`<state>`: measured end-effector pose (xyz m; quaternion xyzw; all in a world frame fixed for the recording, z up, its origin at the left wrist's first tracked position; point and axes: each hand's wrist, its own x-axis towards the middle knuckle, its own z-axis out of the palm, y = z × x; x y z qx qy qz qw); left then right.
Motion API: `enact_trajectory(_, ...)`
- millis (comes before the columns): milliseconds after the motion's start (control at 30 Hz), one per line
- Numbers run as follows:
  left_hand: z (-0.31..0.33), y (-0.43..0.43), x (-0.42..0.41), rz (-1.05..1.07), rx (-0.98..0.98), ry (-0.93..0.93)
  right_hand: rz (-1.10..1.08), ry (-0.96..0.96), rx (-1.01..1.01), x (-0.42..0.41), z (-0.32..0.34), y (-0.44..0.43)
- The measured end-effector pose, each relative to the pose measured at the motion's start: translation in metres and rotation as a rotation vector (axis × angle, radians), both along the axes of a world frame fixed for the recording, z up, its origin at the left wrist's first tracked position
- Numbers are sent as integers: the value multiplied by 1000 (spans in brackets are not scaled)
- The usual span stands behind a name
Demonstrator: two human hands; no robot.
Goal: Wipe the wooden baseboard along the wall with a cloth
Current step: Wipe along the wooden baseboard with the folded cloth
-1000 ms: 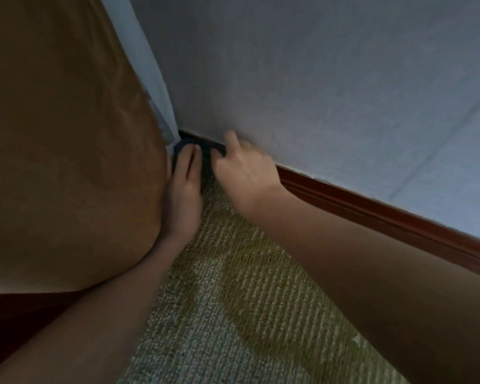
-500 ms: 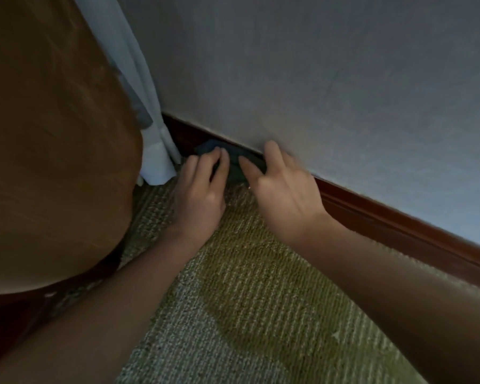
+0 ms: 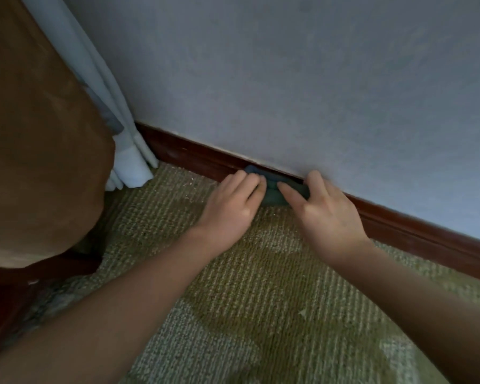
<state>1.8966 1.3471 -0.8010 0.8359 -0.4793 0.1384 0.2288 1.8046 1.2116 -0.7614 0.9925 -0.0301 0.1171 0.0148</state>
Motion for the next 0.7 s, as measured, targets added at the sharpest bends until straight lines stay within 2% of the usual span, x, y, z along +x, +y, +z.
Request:
enact_trajectory(100,2,-18,-13,-89,17,-115,-38,28,-25,-21,2,-17)
enact_trajectory(167,4,-21,-17,-108,34,-128,-63,41,-10,-26,3,-19)
enact_trajectory(367,18,-13,-1,-147,50,-219,-87,-52,50,-19,6,-6)
enact_trajectory(500,16,-14,0,-118,39,-225,-83,-90,52,-16,9,-8)
enact_trajectory(700,9,-28,-14,-40,-100,-150,-48,-78,75,-21,10,-20)
